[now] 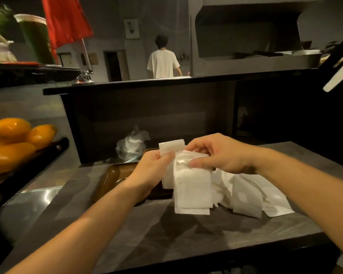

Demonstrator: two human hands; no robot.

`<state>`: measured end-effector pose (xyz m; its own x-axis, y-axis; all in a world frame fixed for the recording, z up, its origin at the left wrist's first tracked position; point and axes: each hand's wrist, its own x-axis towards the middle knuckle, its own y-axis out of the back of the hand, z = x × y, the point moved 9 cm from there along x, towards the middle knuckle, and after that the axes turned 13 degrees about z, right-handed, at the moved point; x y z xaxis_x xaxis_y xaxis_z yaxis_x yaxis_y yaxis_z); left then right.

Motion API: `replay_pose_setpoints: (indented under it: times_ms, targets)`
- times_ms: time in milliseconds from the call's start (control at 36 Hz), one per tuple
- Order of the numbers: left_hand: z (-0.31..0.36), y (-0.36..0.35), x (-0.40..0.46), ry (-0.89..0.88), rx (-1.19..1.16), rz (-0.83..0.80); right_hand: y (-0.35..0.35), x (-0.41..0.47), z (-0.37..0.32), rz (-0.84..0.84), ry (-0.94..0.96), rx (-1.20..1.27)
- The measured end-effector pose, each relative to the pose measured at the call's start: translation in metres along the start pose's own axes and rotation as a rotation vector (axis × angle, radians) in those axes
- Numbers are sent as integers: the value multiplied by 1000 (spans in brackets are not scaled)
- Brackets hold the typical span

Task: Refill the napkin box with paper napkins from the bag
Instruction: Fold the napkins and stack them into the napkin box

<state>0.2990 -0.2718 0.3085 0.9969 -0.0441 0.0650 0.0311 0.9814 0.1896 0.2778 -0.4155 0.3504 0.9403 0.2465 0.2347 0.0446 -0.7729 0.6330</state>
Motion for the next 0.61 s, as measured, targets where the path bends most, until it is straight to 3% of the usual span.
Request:
replay_pose_setpoints:
  times_ms: [83, 194, 417, 611]
  targets:
    - [-1, -5, -2, 2, -44, -75, 0, 7, 2, 68, -17, 63]
    - [-2, 5, 6, -32, -101, -19, 1, 16, 5, 163, -15, 86]
    - [-9, 8, 11, -39, -213, -38, -10, 20, 4, 73, -60, 356]
    - [-20, -2, 3, 106, -345, -102, -4, 35, 10, 343, -65, 237]
